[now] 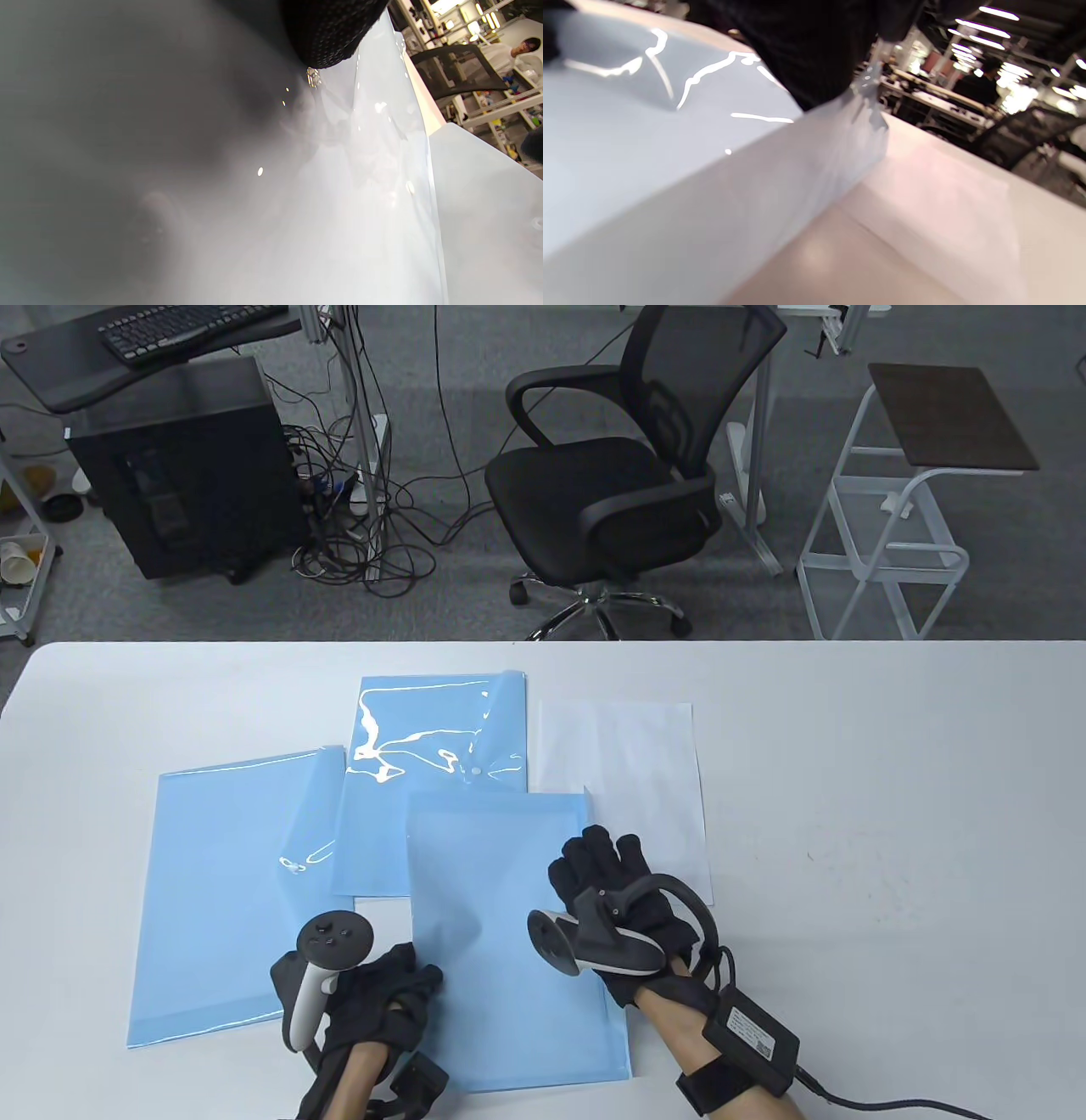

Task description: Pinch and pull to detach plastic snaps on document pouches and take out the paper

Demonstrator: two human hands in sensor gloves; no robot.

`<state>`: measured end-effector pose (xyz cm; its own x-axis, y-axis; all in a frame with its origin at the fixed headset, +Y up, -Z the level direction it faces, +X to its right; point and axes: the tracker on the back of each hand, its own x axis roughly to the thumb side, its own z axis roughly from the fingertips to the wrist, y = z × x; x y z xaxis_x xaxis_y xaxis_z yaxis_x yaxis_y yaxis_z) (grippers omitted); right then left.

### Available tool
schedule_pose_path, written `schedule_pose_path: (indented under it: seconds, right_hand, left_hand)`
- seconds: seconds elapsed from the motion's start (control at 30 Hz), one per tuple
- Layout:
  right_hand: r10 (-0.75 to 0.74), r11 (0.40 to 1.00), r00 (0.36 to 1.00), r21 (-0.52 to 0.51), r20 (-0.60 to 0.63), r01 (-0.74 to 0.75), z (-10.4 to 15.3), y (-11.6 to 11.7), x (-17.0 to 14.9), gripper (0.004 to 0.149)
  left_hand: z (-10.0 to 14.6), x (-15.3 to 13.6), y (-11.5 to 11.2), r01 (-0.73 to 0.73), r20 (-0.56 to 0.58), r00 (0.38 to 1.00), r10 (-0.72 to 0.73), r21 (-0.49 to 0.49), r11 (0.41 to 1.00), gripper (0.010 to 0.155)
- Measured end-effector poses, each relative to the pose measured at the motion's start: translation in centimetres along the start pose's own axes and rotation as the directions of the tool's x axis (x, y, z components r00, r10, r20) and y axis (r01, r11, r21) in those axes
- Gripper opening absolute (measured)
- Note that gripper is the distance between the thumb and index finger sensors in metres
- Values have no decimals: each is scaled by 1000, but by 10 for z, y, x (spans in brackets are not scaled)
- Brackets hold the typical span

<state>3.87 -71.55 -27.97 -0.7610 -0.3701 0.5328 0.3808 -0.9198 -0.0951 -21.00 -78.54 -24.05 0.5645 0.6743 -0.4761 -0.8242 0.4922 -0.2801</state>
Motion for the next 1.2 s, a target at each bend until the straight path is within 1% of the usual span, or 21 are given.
schedule_pose_path:
  seconds: [0.07, 0.1, 0.17, 0.23, 0.3, 0.37, 0.4, 0.43, 0.5, 0.6, 0.63, 0.67, 0.7, 0.77, 0.83, 0.9, 1.03, 1.07, 1.17, 1.2]
  right_hand:
    - [128, 989, 985, -90, 118, -117, 10, 0, 9, 64]
    - [146, 986, 979, -106, 141, -131, 12, 1, 13, 61]
    - [132, 989, 976, -96, 172, -117, 18, 4, 18, 56]
    - [113, 993, 981, -54, 159, -105, 20, 7, 19, 50]
    - [46, 999, 992, 9, 120, -48, 20, 8, 14, 46]
    - [-151, 988, 988, 36, 45, 149, 22, 8, 2, 46]
    - [-207, 978, 978, 33, 17, 206, 23, 7, -1, 48]
    - [-290, 957, 957, 12, -21, 290, 24, 7, -7, 49]
    - [-385, 922, 918, 10, -99, 388, 27, 8, -15, 54]
    - [-551, 833, 819, -41, -159, 552, 29, 15, -25, 56]
    - [-612, 789, 771, -66, -176, 611, 30, 20, -29, 56]
    - [-638, 768, 745, -79, -194, 636, 30, 22, -31, 56]
    - [-657, 750, 721, -97, -220, 654, 30, 27, -36, 55]
    - [-644, 761, 723, -116, -250, 638, 30, 33, -43, 55]
    - [-638, 762, 718, -94, -277, 640, 31, 39, -49, 54]
    - [-649, 748, 704, -75, -289, 659, 31, 46, -54, 53]
    - [-706, 680, 637, -43, -311, 732, 30, 63, -57, 54]
    - [-712, 671, 628, -39, -315, 741, 29, 66, -58, 54]
    - [-754, 618, 572, -54, -322, 784, 29, 74, -58, 53]
    - [-765, 610, 559, -82, -320, 788, 29, 75, -58, 52]
  left_hand:
    - [0, 0, 0, -3, -1, 1000, 3, -2, 1000, 45]
    - [0, -1, 0, -6, -1, 1000, 6, -6, 1000, 45]
    - [0, -1, 1, -18, -2, 1000, 18, -13, 1000, 45]
    - [0, -2, 1, -20, -3, 1000, 20, -16, 1000, 45]
    - [0, -1, 1, -19, -3, 1000, 19, -12, 1000, 45]
    - [1, -1, 1, -13, -1, 1000, 13, -7, 1000, 45]
    - [1, -1, 1, -10, 0, 1000, 10, -5, 1000, 45]
    - [1, -1, 1, -7, 1, 1000, 7, -4, 1000, 45]
    - [1, -1, 1, -9, 0, 1000, 9, -5, 1000, 45]
    - [1, -1, 1, -13, -1, 1000, 13, -5, 1000, 45]
    - [1, -1, 1, -13, -1, 1000, 13, -4, 1000, 45]
    - [1, -1, 1, -12, -1, 1000, 12, -3, 1000, 45]
    - [1, -1, 1, -15, -3, 1000, 15, -3, 1000, 45]
    - [2, -1, 0, -17, -3, 1000, 17, 0, 1000, 45]
    - [2, -1, 0, -13, -3, 1000, 13, 2, 1000, 45]
    - [1, -1, 0, -17, -4, 1000, 17, 1, 1000, 45]
    - [2, -1, 0, -20, -2, 1000, 20, 2, 1000, 45]
    - [2, -2, 0, -20, 0, 1000, 20, 2, 1000, 45]
    - [2, -3, 0, -50, 4, 999, 50, -7, 999, 45]
    - [2, -3, 0, -69, 8, 998, 69, -15, 998, 45]
